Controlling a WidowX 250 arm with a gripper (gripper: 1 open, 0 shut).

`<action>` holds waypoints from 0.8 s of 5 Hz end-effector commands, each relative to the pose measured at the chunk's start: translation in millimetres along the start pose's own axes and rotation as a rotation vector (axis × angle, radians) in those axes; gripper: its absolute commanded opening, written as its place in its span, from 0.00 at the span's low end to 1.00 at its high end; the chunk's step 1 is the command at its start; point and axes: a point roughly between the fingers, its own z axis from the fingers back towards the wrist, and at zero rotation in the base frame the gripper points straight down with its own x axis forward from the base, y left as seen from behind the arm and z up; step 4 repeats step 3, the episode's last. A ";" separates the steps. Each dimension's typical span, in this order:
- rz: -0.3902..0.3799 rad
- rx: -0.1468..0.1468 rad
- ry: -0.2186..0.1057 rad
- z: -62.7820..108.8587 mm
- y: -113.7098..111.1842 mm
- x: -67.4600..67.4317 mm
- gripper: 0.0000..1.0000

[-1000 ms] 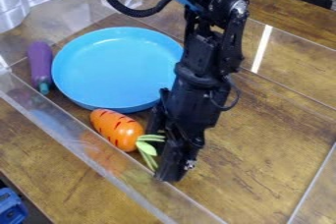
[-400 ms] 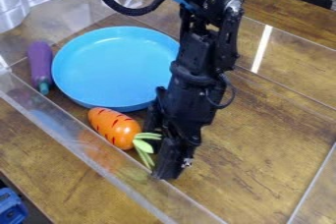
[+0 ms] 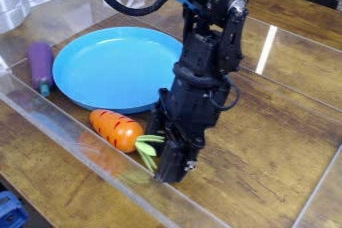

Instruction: Move the carrot to the left side

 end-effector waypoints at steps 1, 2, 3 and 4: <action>0.033 0.009 -0.044 10.2 9.8 -2.5 0.00; 0.037 0.010 -0.047 10.4 10.3 -2.4 0.00; 0.041 0.010 -0.051 10.9 10.8 -2.4 0.00; 0.041 0.010 -0.051 10.9 10.8 -2.4 0.00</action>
